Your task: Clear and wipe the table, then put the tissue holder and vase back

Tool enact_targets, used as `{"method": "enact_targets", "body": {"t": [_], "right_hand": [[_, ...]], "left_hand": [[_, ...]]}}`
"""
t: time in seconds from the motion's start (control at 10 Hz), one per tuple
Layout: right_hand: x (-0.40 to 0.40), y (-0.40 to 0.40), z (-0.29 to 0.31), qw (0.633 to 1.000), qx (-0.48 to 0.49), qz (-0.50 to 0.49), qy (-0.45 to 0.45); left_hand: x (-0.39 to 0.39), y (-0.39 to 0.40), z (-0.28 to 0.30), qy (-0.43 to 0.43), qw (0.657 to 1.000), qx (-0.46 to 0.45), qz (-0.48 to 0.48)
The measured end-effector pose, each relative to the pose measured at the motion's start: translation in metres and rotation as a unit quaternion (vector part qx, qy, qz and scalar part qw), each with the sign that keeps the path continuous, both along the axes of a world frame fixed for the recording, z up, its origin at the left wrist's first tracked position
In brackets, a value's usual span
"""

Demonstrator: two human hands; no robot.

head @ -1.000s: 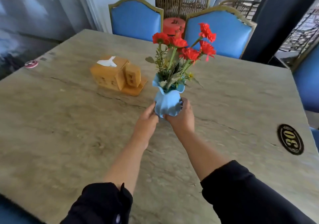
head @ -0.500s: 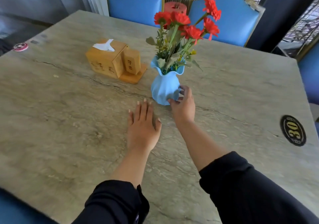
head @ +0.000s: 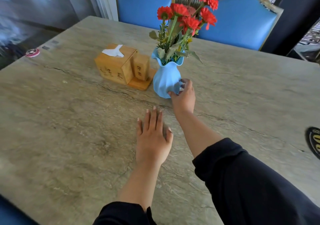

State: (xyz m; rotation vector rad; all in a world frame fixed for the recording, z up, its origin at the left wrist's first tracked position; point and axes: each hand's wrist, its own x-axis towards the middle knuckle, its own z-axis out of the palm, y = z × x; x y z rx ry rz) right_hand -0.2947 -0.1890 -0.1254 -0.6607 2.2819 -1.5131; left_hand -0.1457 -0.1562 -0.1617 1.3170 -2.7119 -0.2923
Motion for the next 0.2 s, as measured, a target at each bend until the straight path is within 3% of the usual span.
{"method": "enact_targets", "body": {"t": [0.2], "right_hand": [[0.0041, 0.0046, 0.0019, 1.000, 0.004, -0.012, -0.027]], "left_hand": [[0.0009, -0.0004, -0.0012, -0.003, 1.000, -0.017, 0.003]]}}
